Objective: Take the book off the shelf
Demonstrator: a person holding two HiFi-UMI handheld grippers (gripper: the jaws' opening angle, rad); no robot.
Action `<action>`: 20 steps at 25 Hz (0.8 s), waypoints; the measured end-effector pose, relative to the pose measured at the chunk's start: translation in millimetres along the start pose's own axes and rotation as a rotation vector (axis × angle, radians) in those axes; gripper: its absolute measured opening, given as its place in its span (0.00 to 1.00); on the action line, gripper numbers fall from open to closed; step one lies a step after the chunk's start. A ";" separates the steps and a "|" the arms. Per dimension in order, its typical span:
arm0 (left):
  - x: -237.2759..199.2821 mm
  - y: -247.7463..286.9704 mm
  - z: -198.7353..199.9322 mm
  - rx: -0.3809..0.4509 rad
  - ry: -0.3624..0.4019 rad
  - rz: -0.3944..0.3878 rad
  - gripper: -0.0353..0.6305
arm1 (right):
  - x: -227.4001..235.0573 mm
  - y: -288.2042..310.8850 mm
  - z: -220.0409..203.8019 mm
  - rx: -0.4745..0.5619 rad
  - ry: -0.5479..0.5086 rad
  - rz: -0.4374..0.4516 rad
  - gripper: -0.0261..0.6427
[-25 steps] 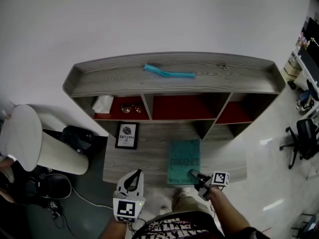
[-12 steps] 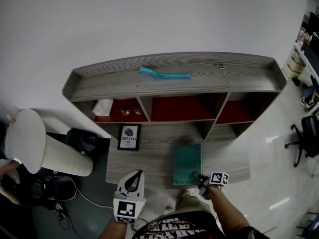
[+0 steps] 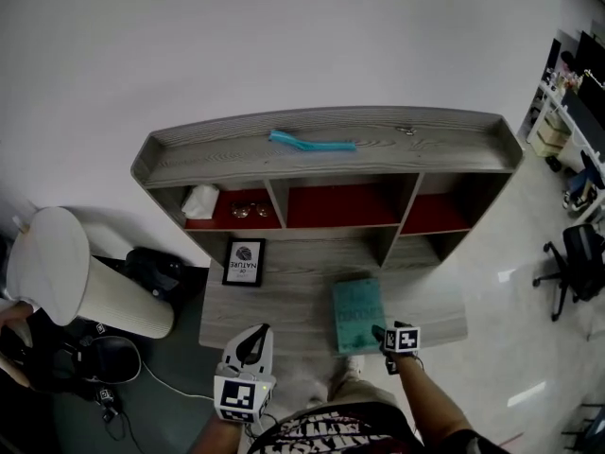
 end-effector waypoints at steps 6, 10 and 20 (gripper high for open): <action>1.4 -22.0 -1.5 0.059 -0.036 -0.004 0.06 | -41.8 -71.2 17.6 0.172 -0.151 0.094 0.39; 6.5 -35.8 -4.1 0.090 -0.064 -0.002 0.06 | -77.5 -130.6 28.8 0.317 -0.259 0.088 0.11; 1.9 -88.6 0.4 0.166 -0.073 0.015 0.06 | -163.2 -273.0 66.5 0.691 -0.504 0.011 0.04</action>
Point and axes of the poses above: the fingertips, and each gripper's own axes: y forward along the fingers, x to its right, z out of its top, the point moved 5 cm from there along -y, backward along the fingers, and after that the axes turned 9 degrees about -y, right-handed, at the moved point
